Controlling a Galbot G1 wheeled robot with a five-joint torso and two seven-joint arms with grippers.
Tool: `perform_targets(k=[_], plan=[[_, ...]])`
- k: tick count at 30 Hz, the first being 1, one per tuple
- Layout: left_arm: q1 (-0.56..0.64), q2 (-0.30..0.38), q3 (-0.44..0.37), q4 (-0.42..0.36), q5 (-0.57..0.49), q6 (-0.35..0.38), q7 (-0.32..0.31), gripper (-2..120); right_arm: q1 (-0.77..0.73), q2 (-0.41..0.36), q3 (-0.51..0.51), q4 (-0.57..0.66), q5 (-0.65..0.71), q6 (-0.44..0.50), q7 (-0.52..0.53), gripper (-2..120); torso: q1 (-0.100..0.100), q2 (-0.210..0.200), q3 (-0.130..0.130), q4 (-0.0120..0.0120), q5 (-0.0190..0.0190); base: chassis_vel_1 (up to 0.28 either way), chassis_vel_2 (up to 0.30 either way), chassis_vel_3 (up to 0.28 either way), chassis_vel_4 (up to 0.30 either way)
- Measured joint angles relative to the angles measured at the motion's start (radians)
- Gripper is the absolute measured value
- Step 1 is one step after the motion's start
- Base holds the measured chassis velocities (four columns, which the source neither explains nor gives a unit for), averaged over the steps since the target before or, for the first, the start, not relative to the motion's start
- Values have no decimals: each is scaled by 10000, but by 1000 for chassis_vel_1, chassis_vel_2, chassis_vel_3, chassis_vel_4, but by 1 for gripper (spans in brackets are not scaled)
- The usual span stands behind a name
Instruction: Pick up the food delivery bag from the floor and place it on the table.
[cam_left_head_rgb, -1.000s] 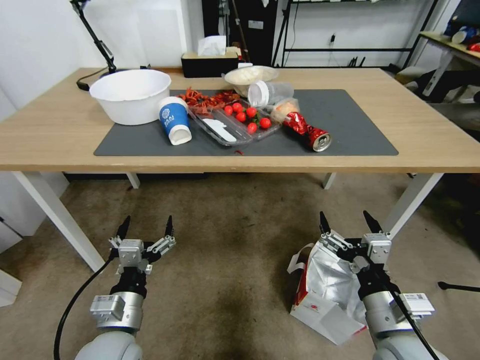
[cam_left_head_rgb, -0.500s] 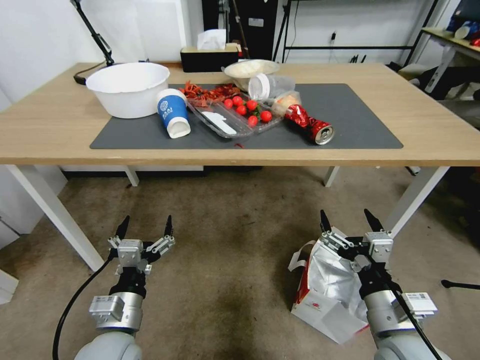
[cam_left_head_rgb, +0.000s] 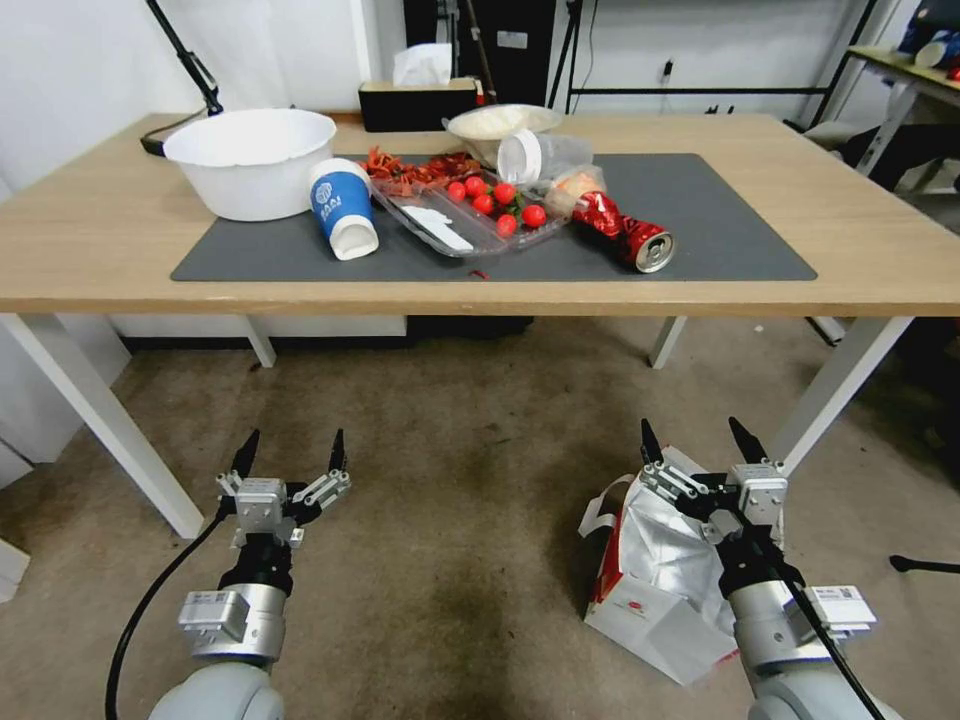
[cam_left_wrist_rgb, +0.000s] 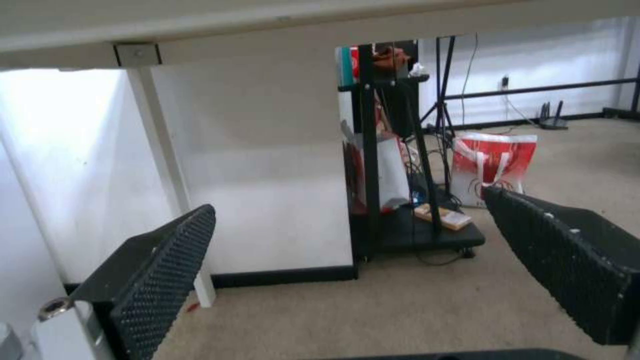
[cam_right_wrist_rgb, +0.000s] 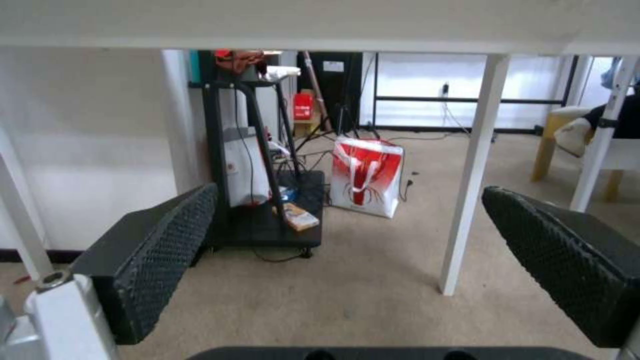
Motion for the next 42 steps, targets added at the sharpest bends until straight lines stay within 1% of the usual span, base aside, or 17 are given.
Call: perform_targets(k=[1, 4, 8, 12, 16, 18, 20, 22, 24, 25, 27, 31, 40, 42], plan=[[0, 0, 0, 0, 0, 0, 0, 100, 0, 0, 0, 0, 0, 0, 0, 100, 0, 0, 0, 0, 0, 0, 0, 0, 0], [6, -12, -8, 13, 46, -36, 2, 100, 0, 20, -28, -12, -2, 25, 0, 100, -62, -189, -126, 0, 0, 0, 0, 0, 0], [42, -15, -28, 3, 56, -52, 5, 100, 8, 8, -36, -12, -1, 34, -5, 100, -96, -299, -204, 0, 0, 0, 0, 0, 0], [63, -15, -50, -87, 67, -63, 14, 100, 39, -25, -37, -11, 16, 32, -11, 100, -151, -497, -344, 0, 0, 0, 0, 0, 0], [64, -27, -31, -118, 83, -63, 26, 100, 18, -23, -46, -1, 19, 31, -13, 100, -181, -596, -415, 0, 0, 0, 0, 0, 0], [78, -21, -9, -105, 107, -64, 29, 100, -12, -18, -53, -1, 18, 31, -16, 100, -219, -736, -516, 0, 0, 0, 0, 0, 0], [86, -14, -6, -97, 112, -65, 29, 100, -20, -17, -53, -1, 15, 32, -16, 100, -230, -775, -541, 0, 0, 0, 0, 0, 0], [103, 10, -4, -90, 122, -71, 31, 100, -53, -16, -53, -1, 6, 44, -20, 100, -262, -889, -627, 0, 0, 0, 0, 0, 0], [105, 16, -4, -90, 122, -71, 31, 100, -56, -14, -53, -1, 5, 46, -20, 100, -266, -908, -642, 0, 0, 0, 0, 0, 0], [101, 35, -7, -90, 122, -71, 31, 100, -68, -8, -53, 6, 2, 55, -23, 100, -283, -994, -709, 0, 0, 0, 0, 0, 0], [96, 40, -6, -90, 122, -71, 33, 100, -73, -8, -53, 16, 1, 58, -24, 100, -292, -1040, -746, 0, 0, 0, 0, 0, 0], [70, 41, -4, -91, 110, -72, 36, 100, -95, 7, -52, 28, -10, 54, -30, 100, -343, -1248, -902, 0, 0, 0, 0, 0, 0], [63, 85, 0, -22, 104, -83, 39, 100, -69, -39, -4, 18, 28, 31, -27, 100, -406, -1507, -1097, 0, 0, 0, 0, 0, 0], [35, 72, 11, 32, 101, -99, 41, 100, -63, -55, 32, 19, 68, 17, -18, 100, -436, -1631, -1193, 0, 1, 0, 0, 0, 0]])
